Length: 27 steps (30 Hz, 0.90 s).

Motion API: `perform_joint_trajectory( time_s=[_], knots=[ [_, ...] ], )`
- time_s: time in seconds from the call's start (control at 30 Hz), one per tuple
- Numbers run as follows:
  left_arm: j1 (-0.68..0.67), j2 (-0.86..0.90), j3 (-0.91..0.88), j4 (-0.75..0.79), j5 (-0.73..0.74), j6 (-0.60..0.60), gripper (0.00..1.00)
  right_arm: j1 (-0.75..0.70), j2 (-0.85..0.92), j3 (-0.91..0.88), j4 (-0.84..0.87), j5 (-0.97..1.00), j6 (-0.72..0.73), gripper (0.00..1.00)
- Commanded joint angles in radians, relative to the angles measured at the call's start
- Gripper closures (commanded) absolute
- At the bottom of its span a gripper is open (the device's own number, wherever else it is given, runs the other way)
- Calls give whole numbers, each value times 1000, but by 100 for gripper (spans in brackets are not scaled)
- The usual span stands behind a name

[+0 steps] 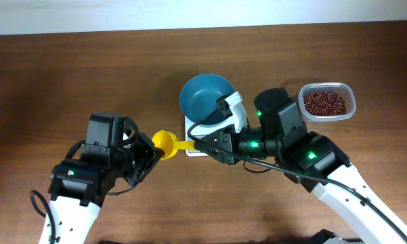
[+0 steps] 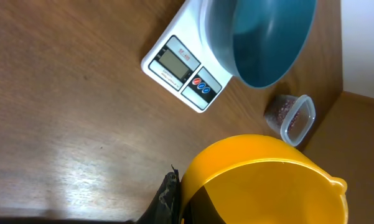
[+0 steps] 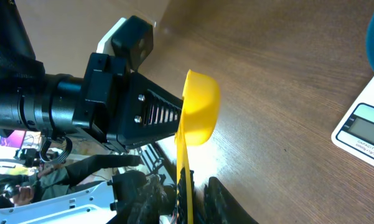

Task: Scoop item into bowl and weigh 50g on scale
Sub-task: 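Grasp the yellow scoop's handle with the right gripper beside the left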

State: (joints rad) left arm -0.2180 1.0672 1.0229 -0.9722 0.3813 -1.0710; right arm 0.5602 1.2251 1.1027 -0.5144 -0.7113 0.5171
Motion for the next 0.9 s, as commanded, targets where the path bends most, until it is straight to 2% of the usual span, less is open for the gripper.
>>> perform_joint_trajectory(
  time_s=[0.0,0.87],
  knots=[
    [-5,1,12,17,-10,-14,100,17,7,-7,8,-18,-3,74],
    [-82,1,12,75,-11,-17,100,35,12,-7,33,-17,-3,79]
  ],
)
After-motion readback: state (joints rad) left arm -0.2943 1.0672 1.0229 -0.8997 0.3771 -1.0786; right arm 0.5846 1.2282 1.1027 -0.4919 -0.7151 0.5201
